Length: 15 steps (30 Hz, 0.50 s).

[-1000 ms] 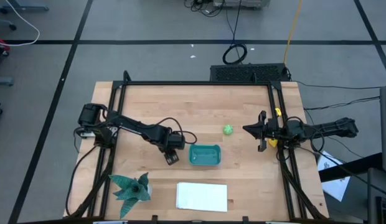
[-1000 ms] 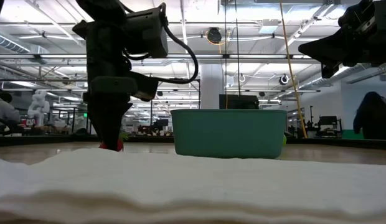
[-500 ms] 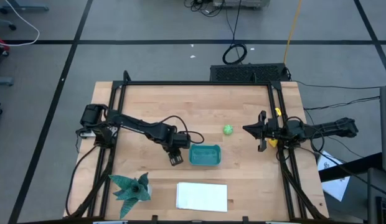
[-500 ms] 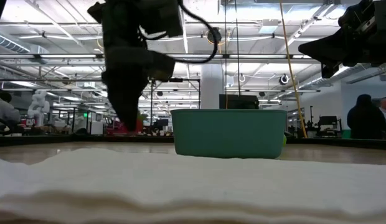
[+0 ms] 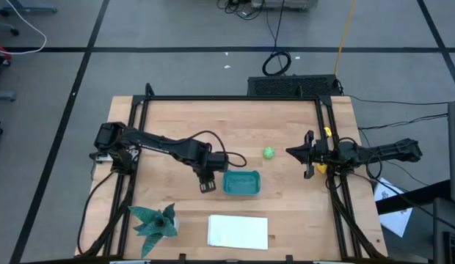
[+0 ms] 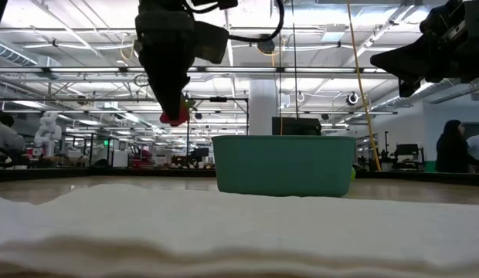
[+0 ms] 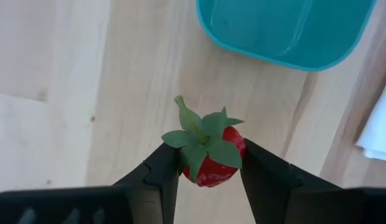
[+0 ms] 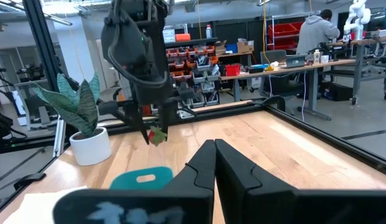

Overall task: Pick and placing Produce into tupperware
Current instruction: Put the red strawberry into the blue bin

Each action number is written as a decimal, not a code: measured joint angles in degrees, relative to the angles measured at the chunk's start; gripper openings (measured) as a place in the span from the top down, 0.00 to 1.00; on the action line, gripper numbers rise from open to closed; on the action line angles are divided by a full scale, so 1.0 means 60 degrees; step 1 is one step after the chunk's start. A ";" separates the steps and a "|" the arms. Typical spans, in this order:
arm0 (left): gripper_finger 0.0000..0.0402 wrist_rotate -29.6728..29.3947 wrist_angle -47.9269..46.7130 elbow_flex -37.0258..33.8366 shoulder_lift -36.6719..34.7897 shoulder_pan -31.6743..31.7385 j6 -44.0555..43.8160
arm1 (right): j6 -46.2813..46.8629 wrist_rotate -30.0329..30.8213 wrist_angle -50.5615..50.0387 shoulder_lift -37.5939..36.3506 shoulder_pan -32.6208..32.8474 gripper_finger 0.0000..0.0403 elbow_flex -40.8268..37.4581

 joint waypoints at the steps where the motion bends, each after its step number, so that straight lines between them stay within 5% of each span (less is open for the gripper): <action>1: 0.65 -0.0076 -0.0102 0.0088 0.0000 -0.0002 0.0055 | 0.0000 0.0000 0.0000 0.0000 -0.0003 1.00 0.0003; 15: 0.65 -0.0164 -0.0541 0.0465 -0.0243 0.0049 0.0653 | -0.0025 0.0000 -0.0004 0.0000 -0.0001 1.00 0.0003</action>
